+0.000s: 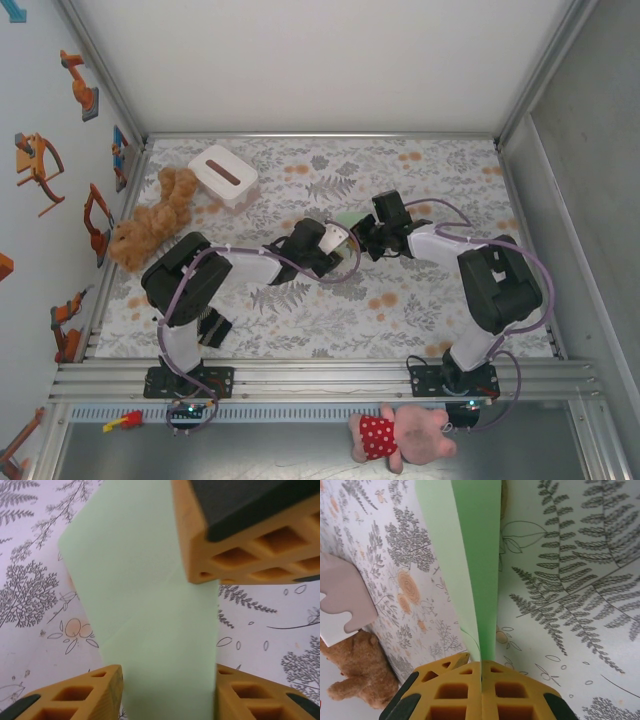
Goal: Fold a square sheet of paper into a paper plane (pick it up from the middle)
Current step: Fold the wing for the fifth time at the center of the table.
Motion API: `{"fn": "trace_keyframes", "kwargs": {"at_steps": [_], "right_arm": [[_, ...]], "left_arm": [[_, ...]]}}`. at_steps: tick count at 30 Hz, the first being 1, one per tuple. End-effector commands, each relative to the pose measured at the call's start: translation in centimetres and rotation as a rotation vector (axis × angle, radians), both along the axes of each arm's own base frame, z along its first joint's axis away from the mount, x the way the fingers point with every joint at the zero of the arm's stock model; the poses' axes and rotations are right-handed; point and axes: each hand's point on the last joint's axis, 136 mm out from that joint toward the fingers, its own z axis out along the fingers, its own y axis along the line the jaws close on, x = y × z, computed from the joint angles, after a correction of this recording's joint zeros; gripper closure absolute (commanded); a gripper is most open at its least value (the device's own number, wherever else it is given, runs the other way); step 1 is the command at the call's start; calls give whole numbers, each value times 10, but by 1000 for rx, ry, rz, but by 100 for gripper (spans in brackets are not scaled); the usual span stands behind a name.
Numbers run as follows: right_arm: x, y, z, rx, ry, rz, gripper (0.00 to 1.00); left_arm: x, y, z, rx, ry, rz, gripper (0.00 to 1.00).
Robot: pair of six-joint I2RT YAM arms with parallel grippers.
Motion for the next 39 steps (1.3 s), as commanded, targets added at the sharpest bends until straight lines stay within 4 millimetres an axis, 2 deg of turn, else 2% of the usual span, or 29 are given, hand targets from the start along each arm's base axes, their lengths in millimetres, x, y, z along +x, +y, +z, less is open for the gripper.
{"fn": "trace_keyframes", "kwargs": {"at_steps": [1, 6, 13, 16, 27, 33, 39], "right_arm": [[1, -1, -2, -6, 40, -14, 100], [1, 0, -5, -7, 58, -10, 97], [3, -7, -1, -43, 46, -8, 69], [5, -15, 3, -70, 31, -16, 63], [7, -47, 20, -170, -52, -26, 56], [11, -47, 34, -212, -159, 92, 54], [7, -56, 23, -283, -189, 150, 49]], "left_arm": [[0, 2, -7, 32, -22, -6, 60], [-3, 0, -11, 33, -1, -21, 66], [-7, 0, -22, 33, 34, -23, 71], [-10, 1, -26, 24, 57, -18, 71], [-20, 4, -39, -7, 157, -6, 72], [-26, 8, -40, -68, 306, 0, 72], [-26, 9, -35, -197, 492, 54, 72]]}}
